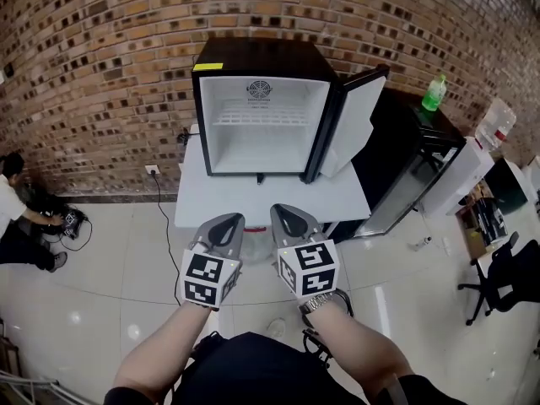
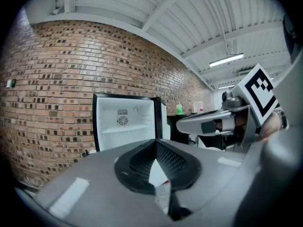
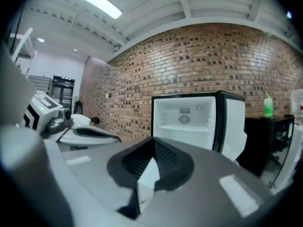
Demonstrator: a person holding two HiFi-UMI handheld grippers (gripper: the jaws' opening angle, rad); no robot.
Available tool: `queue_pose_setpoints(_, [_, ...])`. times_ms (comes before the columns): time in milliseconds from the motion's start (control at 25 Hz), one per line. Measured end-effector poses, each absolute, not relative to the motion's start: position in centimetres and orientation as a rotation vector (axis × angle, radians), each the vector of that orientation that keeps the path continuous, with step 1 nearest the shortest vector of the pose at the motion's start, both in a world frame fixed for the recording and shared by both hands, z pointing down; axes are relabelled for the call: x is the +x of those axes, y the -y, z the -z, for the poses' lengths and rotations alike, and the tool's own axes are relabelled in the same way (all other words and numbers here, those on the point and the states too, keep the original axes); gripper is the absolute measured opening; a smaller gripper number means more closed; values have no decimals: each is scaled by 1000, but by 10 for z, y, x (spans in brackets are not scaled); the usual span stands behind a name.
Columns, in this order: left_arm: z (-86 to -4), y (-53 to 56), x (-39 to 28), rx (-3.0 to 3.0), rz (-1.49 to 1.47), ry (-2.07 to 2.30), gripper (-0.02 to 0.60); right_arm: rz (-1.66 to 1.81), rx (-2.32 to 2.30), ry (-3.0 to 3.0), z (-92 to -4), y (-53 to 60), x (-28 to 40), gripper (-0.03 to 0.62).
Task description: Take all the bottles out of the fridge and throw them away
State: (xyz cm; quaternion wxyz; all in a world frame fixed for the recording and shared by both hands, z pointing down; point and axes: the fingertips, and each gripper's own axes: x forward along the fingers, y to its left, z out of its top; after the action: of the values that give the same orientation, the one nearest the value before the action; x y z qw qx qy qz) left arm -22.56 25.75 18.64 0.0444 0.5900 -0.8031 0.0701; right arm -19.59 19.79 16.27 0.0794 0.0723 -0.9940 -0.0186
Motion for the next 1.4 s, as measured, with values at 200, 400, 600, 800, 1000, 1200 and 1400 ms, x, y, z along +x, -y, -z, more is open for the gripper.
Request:
queue_pose_setpoints(200, [-174,-269,-217,1838,-207,2473,3,64,219,2988,-157,-213,-189,2])
queue_pose_setpoints(400, [-171,-275,-209,1865,-209,2473,3,77,220,2991,-155,-223,-182,2])
queue_pose_setpoints(600, [-168,-279,-202,1882,-214,2470,3,91,223,2992,-153,-231,-176,2])
queue_pose_setpoints(800, [-167,-282,-198,1889,-218,2462,3,95,228,2987,-150,-233,-172,2])
queue_pose_setpoints(1000, [-171,-283,-196,1881,-224,2452,3,96,230,2987,-153,-235,-168,2])
queue_pose_setpoints(1200, [-172,-284,-196,1893,-234,2451,3,99,234,2990,-152,-236,-169,2])
queue_pose_setpoints(1400, [-168,-281,-195,1904,-241,2454,3,103,233,2992,-149,-235,-168,2])
